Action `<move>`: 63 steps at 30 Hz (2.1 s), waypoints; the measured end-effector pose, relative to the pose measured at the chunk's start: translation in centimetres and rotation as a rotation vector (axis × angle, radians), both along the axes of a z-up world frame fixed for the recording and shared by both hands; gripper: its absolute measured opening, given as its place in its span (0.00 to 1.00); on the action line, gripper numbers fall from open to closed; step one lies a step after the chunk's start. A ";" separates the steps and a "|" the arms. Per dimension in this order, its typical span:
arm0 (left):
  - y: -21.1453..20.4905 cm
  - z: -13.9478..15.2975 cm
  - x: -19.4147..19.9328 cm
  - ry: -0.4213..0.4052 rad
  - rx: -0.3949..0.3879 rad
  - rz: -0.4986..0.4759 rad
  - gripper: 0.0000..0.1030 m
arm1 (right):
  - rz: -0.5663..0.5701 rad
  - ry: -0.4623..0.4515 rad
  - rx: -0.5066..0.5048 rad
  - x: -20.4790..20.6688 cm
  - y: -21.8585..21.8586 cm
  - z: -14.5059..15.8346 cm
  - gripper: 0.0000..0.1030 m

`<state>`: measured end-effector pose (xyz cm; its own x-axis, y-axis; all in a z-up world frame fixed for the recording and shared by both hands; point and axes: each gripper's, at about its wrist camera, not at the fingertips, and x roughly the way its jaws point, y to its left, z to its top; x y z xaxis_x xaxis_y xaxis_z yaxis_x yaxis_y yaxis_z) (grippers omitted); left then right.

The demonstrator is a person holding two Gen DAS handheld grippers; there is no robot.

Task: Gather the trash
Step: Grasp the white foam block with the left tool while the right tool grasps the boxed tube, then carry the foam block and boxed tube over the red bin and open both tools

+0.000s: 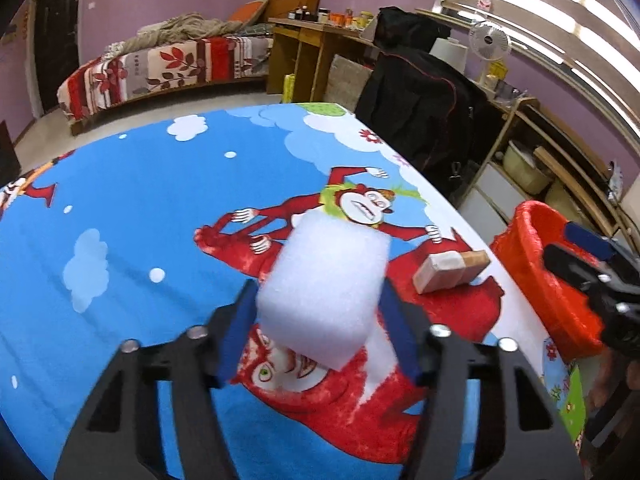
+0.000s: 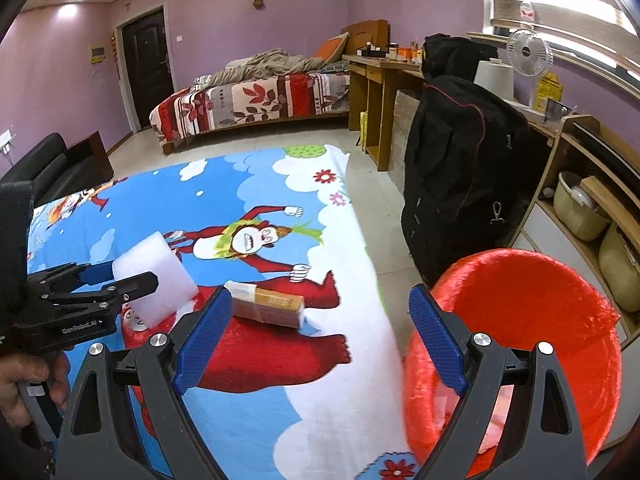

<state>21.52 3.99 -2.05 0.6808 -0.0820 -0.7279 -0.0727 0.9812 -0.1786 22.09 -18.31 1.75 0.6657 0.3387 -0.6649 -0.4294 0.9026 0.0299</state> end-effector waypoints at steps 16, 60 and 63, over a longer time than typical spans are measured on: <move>2.9 1.5 -1.8 -0.064 -0.043 0.107 0.54 | -0.033 0.094 -0.067 2.3 5.9 -3.7 0.82; -6.4 5.2 -0.8 -0.117 0.007 -0.058 0.54 | -0.116 0.000 -0.021 0.0 -3.8 0.3 0.64; -7.6 5.5 -0.7 -0.120 0.012 -0.082 0.54 | -0.133 -0.010 -0.021 -0.3 -5.0 0.6 0.64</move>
